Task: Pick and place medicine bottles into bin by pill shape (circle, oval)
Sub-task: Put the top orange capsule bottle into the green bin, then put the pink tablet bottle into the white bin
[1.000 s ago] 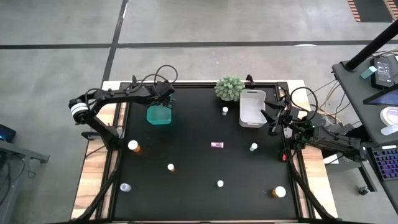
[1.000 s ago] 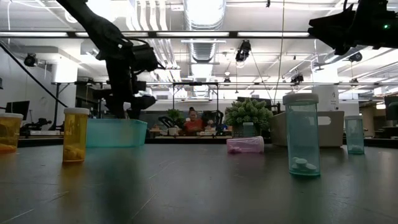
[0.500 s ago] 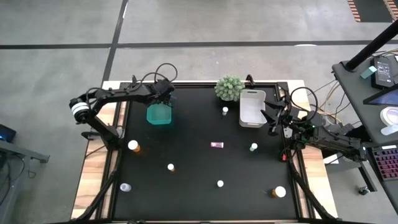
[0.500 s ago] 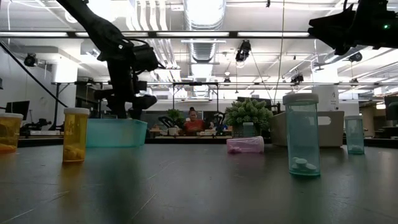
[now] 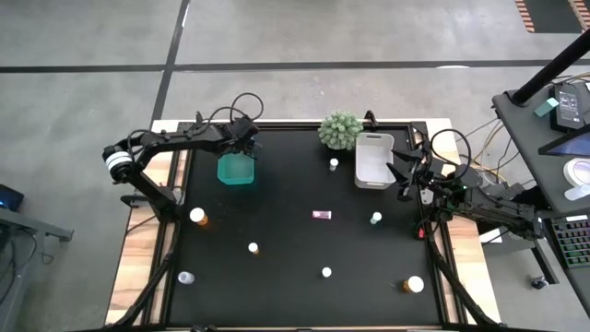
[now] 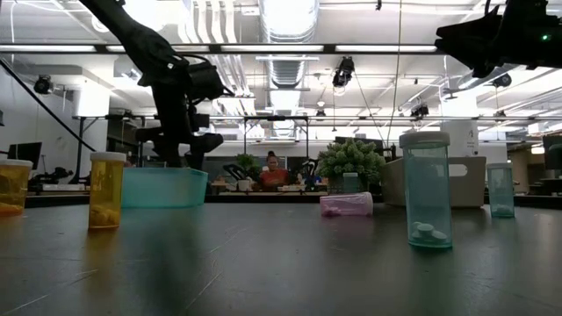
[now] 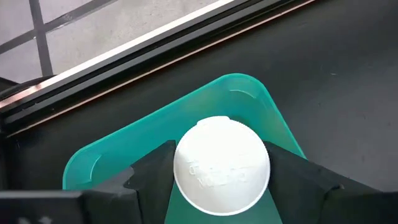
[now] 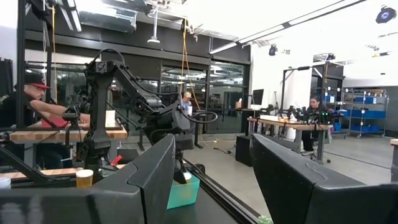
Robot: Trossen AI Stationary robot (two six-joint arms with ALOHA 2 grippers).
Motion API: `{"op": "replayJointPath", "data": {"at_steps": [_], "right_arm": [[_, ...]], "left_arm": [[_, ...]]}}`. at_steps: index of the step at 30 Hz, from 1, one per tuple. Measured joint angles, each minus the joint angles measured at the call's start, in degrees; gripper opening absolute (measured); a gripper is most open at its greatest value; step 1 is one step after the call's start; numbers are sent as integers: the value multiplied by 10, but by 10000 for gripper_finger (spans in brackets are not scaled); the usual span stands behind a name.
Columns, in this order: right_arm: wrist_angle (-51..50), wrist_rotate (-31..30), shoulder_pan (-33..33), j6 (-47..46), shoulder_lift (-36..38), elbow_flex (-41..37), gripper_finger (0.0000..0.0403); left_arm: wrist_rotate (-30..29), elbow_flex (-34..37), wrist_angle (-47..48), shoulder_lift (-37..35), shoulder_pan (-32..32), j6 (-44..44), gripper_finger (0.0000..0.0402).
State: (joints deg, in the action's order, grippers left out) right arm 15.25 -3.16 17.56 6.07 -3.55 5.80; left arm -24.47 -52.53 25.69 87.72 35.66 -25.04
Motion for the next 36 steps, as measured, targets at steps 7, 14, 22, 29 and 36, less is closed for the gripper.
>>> {"op": "replayJointPath", "data": {"at_steps": [7,14,22,29,36], "right_arm": [[0,0,0,0,0,0,201],[0,0,0,5,0,0,201],[4,0,0,35,0,0,201],[10,0,0,3,1,5,201],[31,0,0,-119,-4,5,201]], "left_arm": [[0,-4,3,-2,0,16,280],[3,-33,7,-48,-27,50,287],[0,-22,-63,-159,-154,115,287],[1,38,-167,-228,-357,198,287],[3,119,-236,-257,-533,271,287]]}}
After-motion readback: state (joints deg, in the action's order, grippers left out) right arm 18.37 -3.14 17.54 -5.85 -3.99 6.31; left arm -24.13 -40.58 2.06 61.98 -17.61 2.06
